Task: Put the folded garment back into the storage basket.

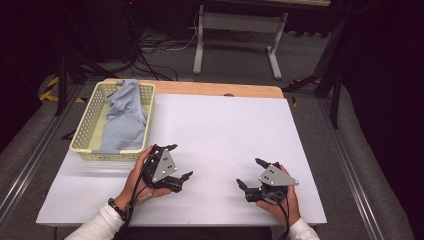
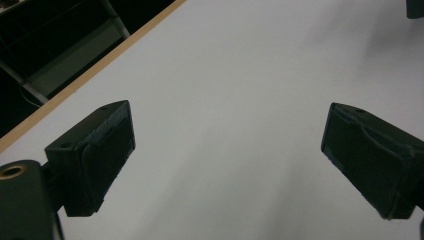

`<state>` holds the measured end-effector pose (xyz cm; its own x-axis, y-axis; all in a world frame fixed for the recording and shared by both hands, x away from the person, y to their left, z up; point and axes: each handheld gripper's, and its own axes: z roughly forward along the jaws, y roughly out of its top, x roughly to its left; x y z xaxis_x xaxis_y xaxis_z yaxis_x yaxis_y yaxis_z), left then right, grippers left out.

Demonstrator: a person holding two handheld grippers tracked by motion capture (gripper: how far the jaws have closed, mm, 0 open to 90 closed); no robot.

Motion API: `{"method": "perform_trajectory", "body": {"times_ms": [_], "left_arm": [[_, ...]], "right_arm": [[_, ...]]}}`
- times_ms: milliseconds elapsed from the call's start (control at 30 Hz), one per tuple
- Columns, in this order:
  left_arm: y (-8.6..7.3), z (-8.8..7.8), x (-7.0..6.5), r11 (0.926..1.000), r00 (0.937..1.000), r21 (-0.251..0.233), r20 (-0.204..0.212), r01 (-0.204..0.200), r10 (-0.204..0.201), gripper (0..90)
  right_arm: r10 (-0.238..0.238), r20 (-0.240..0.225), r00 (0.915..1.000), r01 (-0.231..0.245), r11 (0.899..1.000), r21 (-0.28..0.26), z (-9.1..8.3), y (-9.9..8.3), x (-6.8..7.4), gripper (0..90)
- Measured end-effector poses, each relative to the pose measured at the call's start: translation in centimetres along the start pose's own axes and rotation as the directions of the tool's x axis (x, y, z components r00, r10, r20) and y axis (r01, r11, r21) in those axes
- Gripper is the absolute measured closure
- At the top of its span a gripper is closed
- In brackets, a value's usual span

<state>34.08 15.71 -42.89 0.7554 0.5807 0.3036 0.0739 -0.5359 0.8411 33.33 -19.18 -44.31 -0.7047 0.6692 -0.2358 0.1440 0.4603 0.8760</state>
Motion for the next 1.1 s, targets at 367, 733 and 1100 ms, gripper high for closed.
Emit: {"method": "perform_trajectory", "body": {"times_ms": [367, 733, 1100], "left_arm": [[-1.5, -1.0, -0.3, 0.9994, 0.9995, 0.014, -0.002, 0.032, -0.032, 7.5], [-3.2, -2.1, -0.3, 0.9985, 0.9988, 0.032, -0.018, 0.045, -0.045, 6.3], [-4.8, -3.7, -0.4, 0.9946, 0.9962, 0.062, -0.032, 0.083, -0.081, 5.1]], "right_arm": [[-0.007, -0.003, 1.0, 0.007, 1.0, -0.001, 0.1, 0.0, 0.2, 10.4], [-0.018, -0.018, 0.9997, 0.018, 1.0, 0.007, 0.4, 0.0, 0.5, 10.4], [-0.022, -0.02, 0.9995, 0.022, 1.0, 0.012, 0.6, -0.1, 0.5, 10.4]]}}
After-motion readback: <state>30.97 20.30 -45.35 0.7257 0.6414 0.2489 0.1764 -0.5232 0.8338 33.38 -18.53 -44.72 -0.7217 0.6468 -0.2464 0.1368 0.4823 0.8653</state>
